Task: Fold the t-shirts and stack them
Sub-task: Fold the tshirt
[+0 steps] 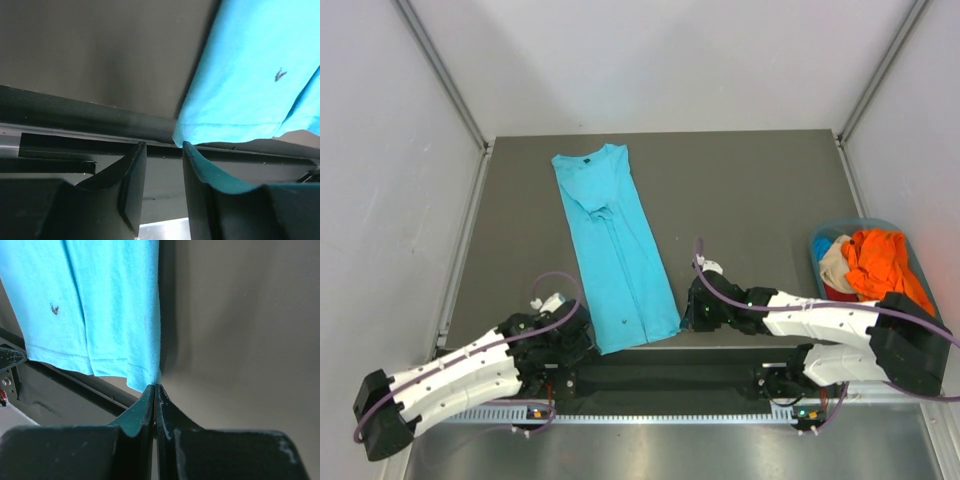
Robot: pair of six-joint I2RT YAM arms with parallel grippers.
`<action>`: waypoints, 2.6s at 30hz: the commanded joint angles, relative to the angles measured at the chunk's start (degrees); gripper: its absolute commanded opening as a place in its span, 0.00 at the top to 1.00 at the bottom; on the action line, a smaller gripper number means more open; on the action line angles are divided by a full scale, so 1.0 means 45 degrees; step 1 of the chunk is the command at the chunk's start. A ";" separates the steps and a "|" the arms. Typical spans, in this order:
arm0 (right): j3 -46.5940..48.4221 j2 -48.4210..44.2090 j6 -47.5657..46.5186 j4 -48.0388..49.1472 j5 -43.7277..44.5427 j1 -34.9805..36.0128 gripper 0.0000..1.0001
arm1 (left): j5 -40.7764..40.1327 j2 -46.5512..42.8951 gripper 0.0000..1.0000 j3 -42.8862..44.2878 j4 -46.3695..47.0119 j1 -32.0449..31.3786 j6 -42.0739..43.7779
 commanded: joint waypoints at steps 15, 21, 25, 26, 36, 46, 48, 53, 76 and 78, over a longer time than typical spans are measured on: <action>0.0190 0.0080 -0.0102 -0.0031 0.0259 0.0257 1.00 | -0.0672 -0.0403 0.63 -0.1093 0.1297 -0.0057 -0.1807; 0.0170 0.0060 -0.0024 0.0105 0.0298 0.0276 1.00 | -0.0926 -0.0383 0.67 -0.1093 0.1590 -0.0057 -0.1826; 0.0073 -0.0017 0.0055 0.0223 0.0259 0.0257 1.00 | -0.1101 -0.0383 0.70 -0.1132 0.1688 -0.0057 -0.1807; 0.0072 -0.0018 0.0055 0.0223 0.0259 0.0257 1.00 | -0.1121 -0.0364 0.71 -0.1151 0.1707 -0.0057 -0.1826; -0.0045 -0.0154 0.0172 0.0223 0.0220 0.0277 1.00 | -0.1258 -0.0930 1.00 -0.1171 0.1807 -0.0057 -0.1670; 0.0170 -0.0351 0.1030 -0.0012 0.0629 0.1037 1.00 | -0.2117 0.0064 1.00 0.1327 -0.1358 -0.0057 -0.0754; 0.0267 -0.0175 0.1459 0.0066 0.0921 0.1525 1.00 | -0.2157 0.0436 1.00 0.1678 -0.1613 -0.0057 -0.0577; 0.0677 0.0177 0.1501 -0.0283 0.1274 0.1859 1.00 | -0.1650 0.0380 1.00 0.1447 -0.1009 -0.0057 -0.0459; 0.6827 0.4218 -0.4062 -0.1633 -0.0990 -0.2573 1.00 | 0.0185 0.4865 1.00 0.4452 0.2526 0.6522 0.5746; 0.7819 0.4977 -0.4474 -0.1671 -0.1263 -0.2925 1.00 | 0.0012 0.5453 1.00 0.5133 0.2567 0.7088 0.6237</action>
